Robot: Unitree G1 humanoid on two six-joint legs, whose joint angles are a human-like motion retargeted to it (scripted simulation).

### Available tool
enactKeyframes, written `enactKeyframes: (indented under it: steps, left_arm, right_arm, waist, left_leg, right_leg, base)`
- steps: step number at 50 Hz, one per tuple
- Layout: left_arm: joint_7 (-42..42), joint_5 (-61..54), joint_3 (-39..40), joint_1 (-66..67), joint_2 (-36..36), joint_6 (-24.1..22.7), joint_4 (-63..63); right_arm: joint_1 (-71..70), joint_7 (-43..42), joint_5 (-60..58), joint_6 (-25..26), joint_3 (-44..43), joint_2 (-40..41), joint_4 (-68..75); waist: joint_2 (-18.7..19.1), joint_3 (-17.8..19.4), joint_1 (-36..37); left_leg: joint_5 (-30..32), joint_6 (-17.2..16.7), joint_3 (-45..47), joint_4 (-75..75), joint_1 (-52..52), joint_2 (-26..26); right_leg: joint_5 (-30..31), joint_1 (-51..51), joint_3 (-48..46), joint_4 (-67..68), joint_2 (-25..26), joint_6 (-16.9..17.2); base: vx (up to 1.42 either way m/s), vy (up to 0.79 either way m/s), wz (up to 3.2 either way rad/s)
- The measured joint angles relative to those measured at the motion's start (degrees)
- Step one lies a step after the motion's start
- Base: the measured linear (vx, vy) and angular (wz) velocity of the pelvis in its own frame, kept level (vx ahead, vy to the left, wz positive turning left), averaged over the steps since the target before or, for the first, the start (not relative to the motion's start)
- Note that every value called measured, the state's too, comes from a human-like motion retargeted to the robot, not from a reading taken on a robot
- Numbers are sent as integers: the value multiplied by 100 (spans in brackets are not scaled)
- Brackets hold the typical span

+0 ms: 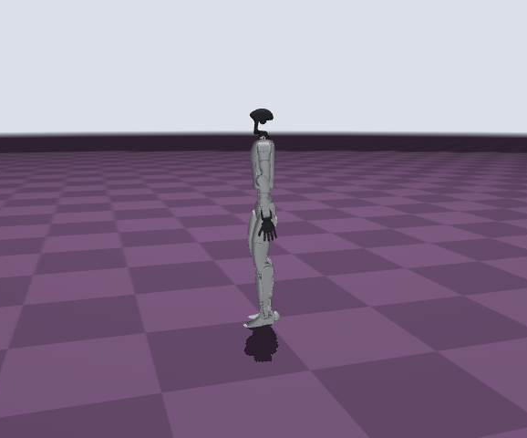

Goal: In place motions

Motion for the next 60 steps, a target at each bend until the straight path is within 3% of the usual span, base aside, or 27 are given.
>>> enactKeyframes:
  steps: [15, 25, 45, 53, 57, 60]
  left_arm:
    - [-525, 255, -145, -116, -2, -29, 108]
    - [-305, 250, -71, 23, 85, -7, 379]
    - [-539, 384, -113, 17, 78, 142, 321]
    - [-545, 311, -182, -79, 86, 137, 293]
    - [-446, 248, -232, -134, 59, 112, 217]
    - [-400, 295, -214, -103, 41, 132, 147]
  right_arm:
    - [-15, -7, 0, 125, 43, -90, 375]
    - [-15, 73, -189, 73, 206, -39, 306]
    - [-35, 65, -131, 112, 175, -121, 431]
    - [-65, 104, -137, 62, 214, -89, 269]
    - [-14, 110, -173, 46, 229, -114, 276]
    - [-15, 86, -251, 98, 224, -153, 391]
  waist:
    - [85, -361, -59]
    - [20, -434, -52]
    - [9, -421, -24]
    - [-32, -224, -125]
    - [-81, -164, -68]
    - [-20, -213, -169]
  left_leg:
    - [56, -59, 209, -269, 250, 86]
    - [-16, -34, 350, -269, 379, 113]
    - [14, -21, 358, -274, 379, 104]
    - [-133, 40, 281, -50, 291, 104]
    - [-343, -54, 1211, 125, 407, 372]
    - [-243, -39, 1029, 73, 388, 349]
  right_leg:
    - [-128, 96, 249, -113, 192, -238]
    - [-148, 176, 312, -70, 190, -223]
    - [-158, 177, 302, -9, 169, -201]
    - [-44, 184, 161, -136, 116, -280]
    - [-26, 227, 116, -179, 70, -290]
    - [-77, 229, 69, -144, 72, -243]
  base:
    - [3, 6, -4]
    - [2, 0, -5]
    - [0, 0, 0]
    - [-4, 1, 19]
    - [-1, 7, 20]
    - [2, 10, 26]
